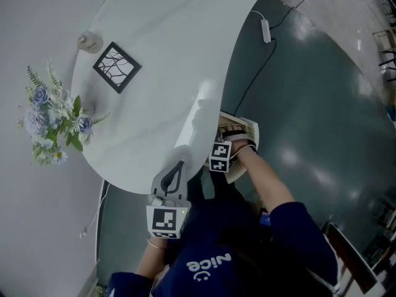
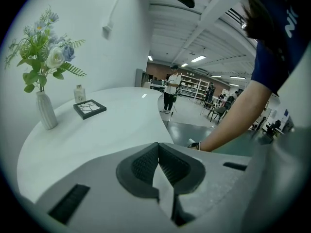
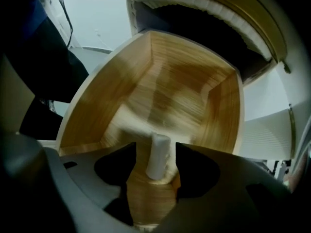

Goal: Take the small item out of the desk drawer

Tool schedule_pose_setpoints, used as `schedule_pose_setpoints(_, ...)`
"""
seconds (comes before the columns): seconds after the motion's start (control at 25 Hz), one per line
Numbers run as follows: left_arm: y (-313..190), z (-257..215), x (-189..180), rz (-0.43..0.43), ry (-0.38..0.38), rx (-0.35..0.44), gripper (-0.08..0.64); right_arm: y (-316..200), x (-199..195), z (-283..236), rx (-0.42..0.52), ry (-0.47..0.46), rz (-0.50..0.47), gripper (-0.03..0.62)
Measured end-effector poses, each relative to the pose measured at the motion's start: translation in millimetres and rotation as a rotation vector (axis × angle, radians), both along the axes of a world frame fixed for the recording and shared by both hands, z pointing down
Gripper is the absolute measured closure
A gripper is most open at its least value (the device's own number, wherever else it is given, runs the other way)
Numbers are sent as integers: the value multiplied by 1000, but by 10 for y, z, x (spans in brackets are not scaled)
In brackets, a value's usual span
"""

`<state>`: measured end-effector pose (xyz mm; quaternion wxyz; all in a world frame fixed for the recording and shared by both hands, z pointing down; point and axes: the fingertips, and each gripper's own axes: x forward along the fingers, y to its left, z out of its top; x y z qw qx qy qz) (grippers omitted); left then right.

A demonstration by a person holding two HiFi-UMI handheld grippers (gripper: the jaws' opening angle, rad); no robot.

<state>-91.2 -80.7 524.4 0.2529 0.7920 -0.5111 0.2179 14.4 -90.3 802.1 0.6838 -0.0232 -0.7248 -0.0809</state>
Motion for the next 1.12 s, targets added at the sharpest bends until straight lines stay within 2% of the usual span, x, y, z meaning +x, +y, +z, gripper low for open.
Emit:
schedule_pose_setpoints(0.12,-2,-13,79,40,-8,13,557,193,-18,20,22,51,-203,308)
schedule_pose_setpoints(0.2,0,-11,132,50,-7,7,557,233,40,70,72,115,-280,302)
schedule_pose_setpoints(0.36,-30,-14,235,70,6,13,557,-11,191,130,155,217,-259,302)
schedule_pose_setpoints(0.52,-10,-26,326,93,10,13,557,-132,295,169,139,265,-238,305)
schedule_pose_setpoints(0.72,22,-18,358,117,-13,12,557,-123,359,265,136,306,-297,316)
schedule_pose_setpoints(0.92,30,31,309,108,-20,-6,557,-176,281,314,168,288,-359,335)
schedule_pose_setpoints(1.12,43,63,285,84,1,-34,557,-60,253,403,145,281,-403,337)
